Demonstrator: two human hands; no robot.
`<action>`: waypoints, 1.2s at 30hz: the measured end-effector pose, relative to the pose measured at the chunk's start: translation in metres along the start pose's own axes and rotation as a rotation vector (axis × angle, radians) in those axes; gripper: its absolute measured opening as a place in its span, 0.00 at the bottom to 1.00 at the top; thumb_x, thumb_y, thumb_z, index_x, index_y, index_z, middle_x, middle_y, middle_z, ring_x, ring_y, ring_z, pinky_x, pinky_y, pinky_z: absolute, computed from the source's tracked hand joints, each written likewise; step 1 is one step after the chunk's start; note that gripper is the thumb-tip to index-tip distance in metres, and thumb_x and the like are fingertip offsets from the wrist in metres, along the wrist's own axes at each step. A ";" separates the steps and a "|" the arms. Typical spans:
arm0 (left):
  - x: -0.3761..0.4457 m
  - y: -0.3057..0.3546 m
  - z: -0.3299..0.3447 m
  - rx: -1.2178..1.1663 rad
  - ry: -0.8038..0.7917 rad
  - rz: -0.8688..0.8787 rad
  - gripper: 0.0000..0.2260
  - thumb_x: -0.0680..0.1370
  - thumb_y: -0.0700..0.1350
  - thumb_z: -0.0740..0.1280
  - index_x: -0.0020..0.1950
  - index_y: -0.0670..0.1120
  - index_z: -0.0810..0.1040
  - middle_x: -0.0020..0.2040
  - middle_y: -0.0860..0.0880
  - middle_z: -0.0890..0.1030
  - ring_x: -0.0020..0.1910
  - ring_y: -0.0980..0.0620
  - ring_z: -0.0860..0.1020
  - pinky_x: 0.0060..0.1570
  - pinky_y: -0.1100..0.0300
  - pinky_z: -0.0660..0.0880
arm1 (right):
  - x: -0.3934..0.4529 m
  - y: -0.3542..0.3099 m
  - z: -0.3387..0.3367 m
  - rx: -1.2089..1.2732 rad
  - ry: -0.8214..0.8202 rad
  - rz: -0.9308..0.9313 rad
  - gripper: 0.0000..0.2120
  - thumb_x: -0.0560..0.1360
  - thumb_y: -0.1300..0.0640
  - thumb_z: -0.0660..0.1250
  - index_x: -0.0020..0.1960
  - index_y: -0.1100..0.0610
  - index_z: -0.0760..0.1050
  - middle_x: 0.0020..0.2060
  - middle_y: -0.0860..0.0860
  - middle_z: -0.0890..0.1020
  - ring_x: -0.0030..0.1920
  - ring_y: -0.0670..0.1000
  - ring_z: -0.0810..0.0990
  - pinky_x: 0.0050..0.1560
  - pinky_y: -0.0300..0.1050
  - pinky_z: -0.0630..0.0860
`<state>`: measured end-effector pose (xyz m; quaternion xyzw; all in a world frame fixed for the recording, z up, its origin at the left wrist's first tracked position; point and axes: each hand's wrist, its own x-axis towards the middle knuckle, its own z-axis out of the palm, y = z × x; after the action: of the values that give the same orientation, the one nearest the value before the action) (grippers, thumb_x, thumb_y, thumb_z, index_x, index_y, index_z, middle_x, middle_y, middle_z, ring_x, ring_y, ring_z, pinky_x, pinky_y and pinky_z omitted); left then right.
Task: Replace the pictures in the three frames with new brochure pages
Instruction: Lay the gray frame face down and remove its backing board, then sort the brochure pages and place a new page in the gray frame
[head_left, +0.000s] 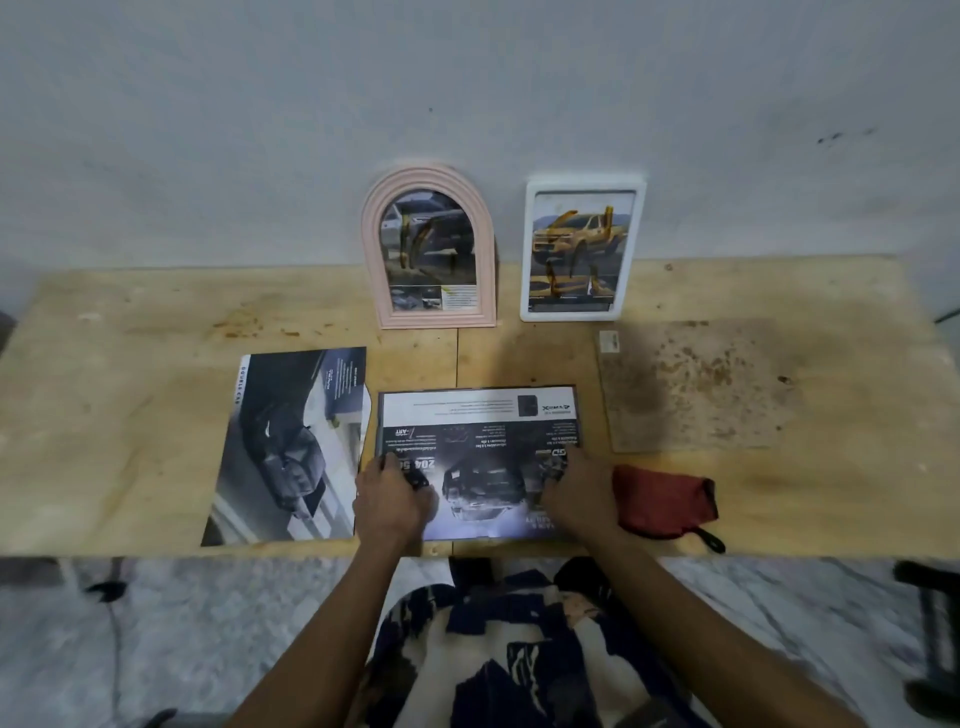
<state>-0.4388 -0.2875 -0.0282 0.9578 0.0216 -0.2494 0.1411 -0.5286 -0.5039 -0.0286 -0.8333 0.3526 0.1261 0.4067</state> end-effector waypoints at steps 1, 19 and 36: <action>0.002 -0.004 0.003 -0.012 0.001 0.001 0.21 0.75 0.50 0.71 0.64 0.43 0.73 0.68 0.43 0.71 0.67 0.40 0.69 0.62 0.43 0.73 | -0.004 -0.002 0.002 -0.004 0.007 0.009 0.14 0.67 0.54 0.60 0.53 0.50 0.73 0.50 0.50 0.78 0.48 0.55 0.77 0.50 0.51 0.78; 0.014 0.005 0.009 -0.180 0.031 -0.191 0.21 0.75 0.52 0.72 0.63 0.44 0.74 0.66 0.40 0.70 0.67 0.37 0.67 0.62 0.40 0.71 | 0.008 -0.003 0.017 -0.004 0.051 0.136 0.20 0.63 0.51 0.63 0.55 0.51 0.74 0.51 0.52 0.80 0.54 0.58 0.76 0.59 0.56 0.74; 0.007 0.012 0.005 -0.112 0.030 -0.136 0.25 0.74 0.47 0.73 0.69 0.43 0.71 0.69 0.39 0.68 0.68 0.36 0.66 0.65 0.44 0.68 | 0.003 -0.024 -0.003 0.310 0.055 0.150 0.31 0.65 0.56 0.78 0.63 0.52 0.68 0.52 0.47 0.80 0.46 0.44 0.78 0.43 0.33 0.73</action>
<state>-0.4337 -0.3006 -0.0331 0.9484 0.1025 -0.2425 0.1768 -0.5096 -0.4976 -0.0139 -0.7350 0.4397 0.0774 0.5102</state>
